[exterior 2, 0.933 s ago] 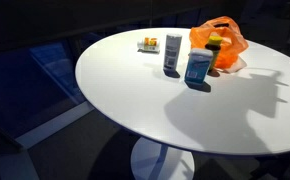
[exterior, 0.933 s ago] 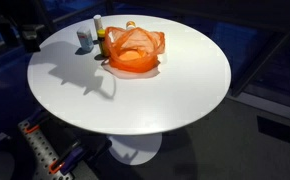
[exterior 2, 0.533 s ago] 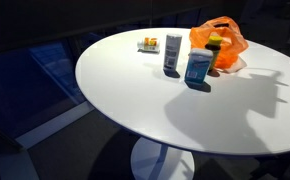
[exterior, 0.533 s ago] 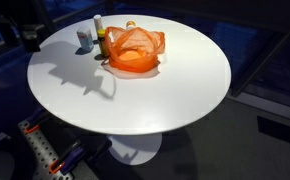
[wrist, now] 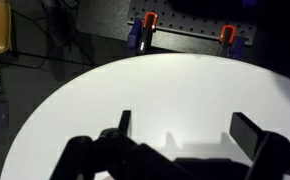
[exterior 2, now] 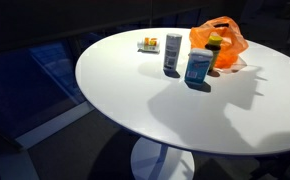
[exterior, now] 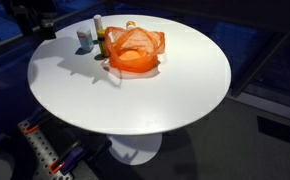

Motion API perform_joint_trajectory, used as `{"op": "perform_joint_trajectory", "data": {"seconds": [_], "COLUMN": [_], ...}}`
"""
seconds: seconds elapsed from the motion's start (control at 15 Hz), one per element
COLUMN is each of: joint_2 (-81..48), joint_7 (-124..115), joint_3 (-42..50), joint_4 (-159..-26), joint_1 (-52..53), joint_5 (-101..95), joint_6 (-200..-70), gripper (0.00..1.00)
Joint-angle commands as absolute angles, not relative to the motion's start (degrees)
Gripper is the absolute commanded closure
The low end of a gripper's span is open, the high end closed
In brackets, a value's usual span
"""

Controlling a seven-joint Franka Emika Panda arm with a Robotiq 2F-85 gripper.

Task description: Pick up the mentos container from the table and put it in the orange plastic bag

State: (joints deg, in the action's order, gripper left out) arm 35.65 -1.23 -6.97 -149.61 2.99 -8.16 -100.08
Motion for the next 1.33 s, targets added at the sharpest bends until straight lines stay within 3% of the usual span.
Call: {"op": "perform_joint_trajectory", "data": {"seconds": [0.0,1.27], "joint_2": [28.93,2.76], "joint_7": [-2.93,-0.15], "joint_3": [-7.2,-9.63], "joint_4": [-143.04,-126.16], "joint_1": [4.15,10.01], "joint_5": [-6.99,-3.39], "joint_6": [-100.16,-121.37], "gripper": [0.0,0.0]}}
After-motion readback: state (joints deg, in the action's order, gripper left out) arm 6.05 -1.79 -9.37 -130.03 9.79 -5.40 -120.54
